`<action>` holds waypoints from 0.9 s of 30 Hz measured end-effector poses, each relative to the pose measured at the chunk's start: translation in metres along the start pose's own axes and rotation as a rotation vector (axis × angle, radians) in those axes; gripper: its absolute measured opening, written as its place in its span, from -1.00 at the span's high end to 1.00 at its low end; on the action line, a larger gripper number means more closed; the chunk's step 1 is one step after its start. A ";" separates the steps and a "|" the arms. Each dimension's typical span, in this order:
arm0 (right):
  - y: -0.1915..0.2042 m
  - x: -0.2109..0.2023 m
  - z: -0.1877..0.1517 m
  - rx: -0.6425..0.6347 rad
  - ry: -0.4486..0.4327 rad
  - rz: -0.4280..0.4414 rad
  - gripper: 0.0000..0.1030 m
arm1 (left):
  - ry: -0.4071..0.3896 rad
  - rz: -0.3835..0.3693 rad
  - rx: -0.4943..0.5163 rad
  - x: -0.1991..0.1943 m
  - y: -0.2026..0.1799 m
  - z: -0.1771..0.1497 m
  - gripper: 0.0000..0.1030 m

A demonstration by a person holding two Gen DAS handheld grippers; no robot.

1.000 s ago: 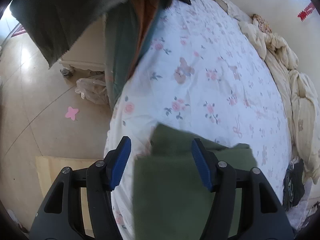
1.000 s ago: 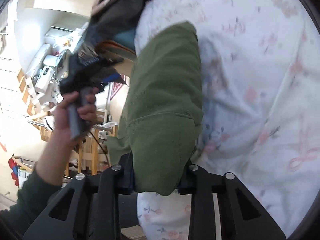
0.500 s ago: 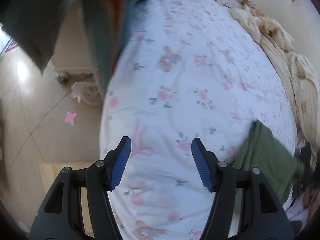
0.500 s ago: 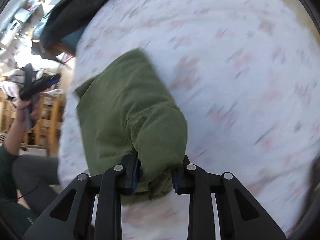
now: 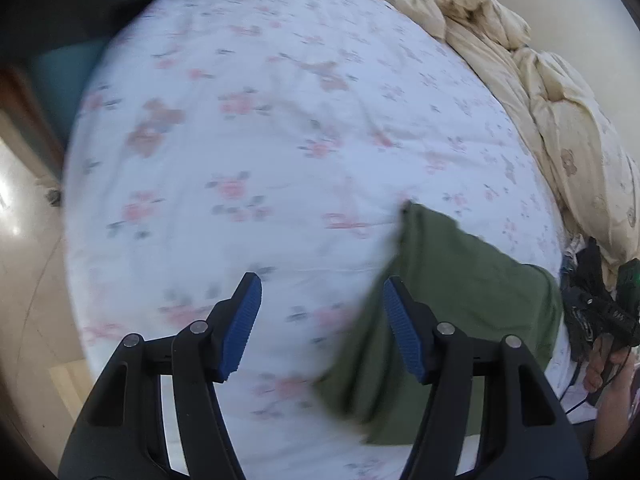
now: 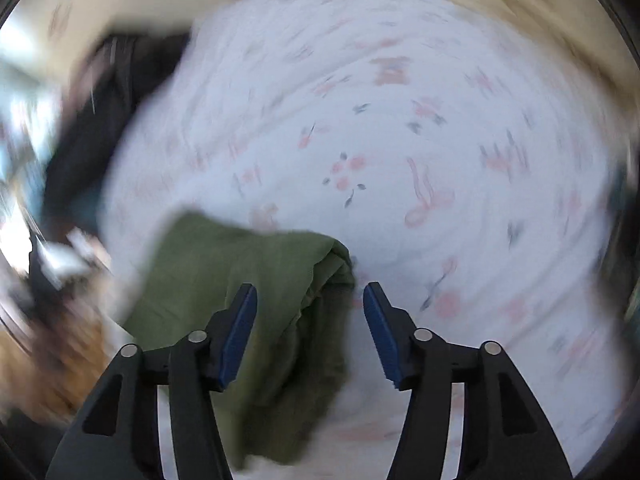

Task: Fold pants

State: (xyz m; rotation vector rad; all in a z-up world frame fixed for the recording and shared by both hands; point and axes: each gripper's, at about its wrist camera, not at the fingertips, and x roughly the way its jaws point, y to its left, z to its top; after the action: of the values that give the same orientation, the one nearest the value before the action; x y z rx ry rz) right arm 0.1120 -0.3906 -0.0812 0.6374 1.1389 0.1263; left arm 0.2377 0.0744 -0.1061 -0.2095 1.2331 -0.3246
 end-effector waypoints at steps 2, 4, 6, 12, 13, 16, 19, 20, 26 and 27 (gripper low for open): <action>-0.021 -0.005 -0.002 0.184 -0.026 0.114 -0.43 | 0.017 -0.010 0.003 0.008 -0.017 0.009 -0.16; -0.028 -0.003 -0.004 0.243 -0.041 0.182 -0.69 | 0.033 -0.037 -0.004 0.014 -0.031 0.019 -0.16; -0.028 0.001 -0.003 0.244 -0.044 0.191 -0.72 | 0.070 -0.052 0.005 0.024 -0.046 0.027 -0.17; -0.033 0.026 0.002 0.228 -0.036 0.242 -0.72 | 0.120 -0.064 0.012 0.063 -0.076 0.038 -0.17; -0.032 0.035 0.004 0.209 -0.018 0.249 -0.72 | 0.131 -0.072 0.008 0.071 -0.078 0.038 -0.17; -0.029 0.060 -0.002 0.152 0.036 0.281 -0.72 | 0.146 -0.206 0.032 0.090 -0.087 0.031 -0.17; -0.036 0.084 -0.017 0.180 0.118 0.292 -0.76 | 0.169 -0.213 0.115 0.102 -0.094 0.018 -0.19; -0.038 0.090 -0.020 0.182 0.128 0.281 -0.88 | 0.167 -0.220 0.117 0.102 -0.091 0.016 -0.19; -0.031 0.098 -0.030 0.162 0.166 0.287 -0.95 | 0.178 -0.241 0.089 0.083 -0.056 0.020 -0.20; -0.030 0.099 -0.031 0.162 0.174 0.290 -0.95 | 0.176 -0.248 0.069 0.080 -0.049 0.022 -0.21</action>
State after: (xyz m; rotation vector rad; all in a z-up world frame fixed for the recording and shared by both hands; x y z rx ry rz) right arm 0.1216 -0.3621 -0.1851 0.9493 1.2274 0.3447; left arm 0.2762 0.0003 -0.1541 -0.2797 1.3695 -0.6097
